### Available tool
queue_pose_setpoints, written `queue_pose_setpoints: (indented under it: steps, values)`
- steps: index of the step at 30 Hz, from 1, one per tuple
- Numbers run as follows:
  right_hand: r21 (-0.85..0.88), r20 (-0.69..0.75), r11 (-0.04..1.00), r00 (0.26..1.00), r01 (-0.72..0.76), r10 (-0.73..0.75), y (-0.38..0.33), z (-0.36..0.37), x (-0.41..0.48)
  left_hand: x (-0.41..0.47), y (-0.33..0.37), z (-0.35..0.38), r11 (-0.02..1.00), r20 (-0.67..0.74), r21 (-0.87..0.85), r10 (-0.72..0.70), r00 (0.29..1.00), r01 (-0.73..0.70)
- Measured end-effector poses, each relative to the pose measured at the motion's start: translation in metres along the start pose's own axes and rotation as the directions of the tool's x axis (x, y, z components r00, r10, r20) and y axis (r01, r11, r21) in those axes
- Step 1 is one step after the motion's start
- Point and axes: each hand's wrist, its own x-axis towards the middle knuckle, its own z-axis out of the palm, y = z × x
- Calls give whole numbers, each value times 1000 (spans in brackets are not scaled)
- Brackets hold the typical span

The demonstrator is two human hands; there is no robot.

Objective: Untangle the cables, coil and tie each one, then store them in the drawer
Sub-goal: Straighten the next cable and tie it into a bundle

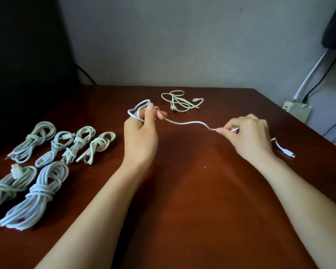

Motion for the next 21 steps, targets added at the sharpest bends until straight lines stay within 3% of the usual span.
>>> queue_pose_setpoints:
  steps: [3,7,10,12,14,17,19,21]
  values:
    - [2,25,1000,1000,8,-8,2,6,-5,-3,-3,1,994,84,73,77,993,-84]
    - [-7,-53,992,991,123,-123,-7,7,-8,-6,-8,-1,894,238,360,187,953,-265]
    - [226,-146,959,979,173,-143,-28,-4,-11,-9,-14,1,790,383,443,261,886,-424]
    - [481,-93,871,994,99,-61,-45,-9,-18,-10,-18,4,702,472,460,326,819,-544]
    - [617,19,786,1000,-21,12,-60,-12,-25,-12,-19,5,595,547,486,365,753,-641]
    - [749,204,633,977,-195,61,-76,-17,-31,-15,-16,7,401,640,509,416,646,-762]
    - [799,274,546,961,-253,45,-81,-19,-33,-18,-16,10,329,674,501,432,599,-801]
    - [774,272,587,962,-238,31,-83,-19,-36,-21,-14,13,299,707,483,422,568,-823]
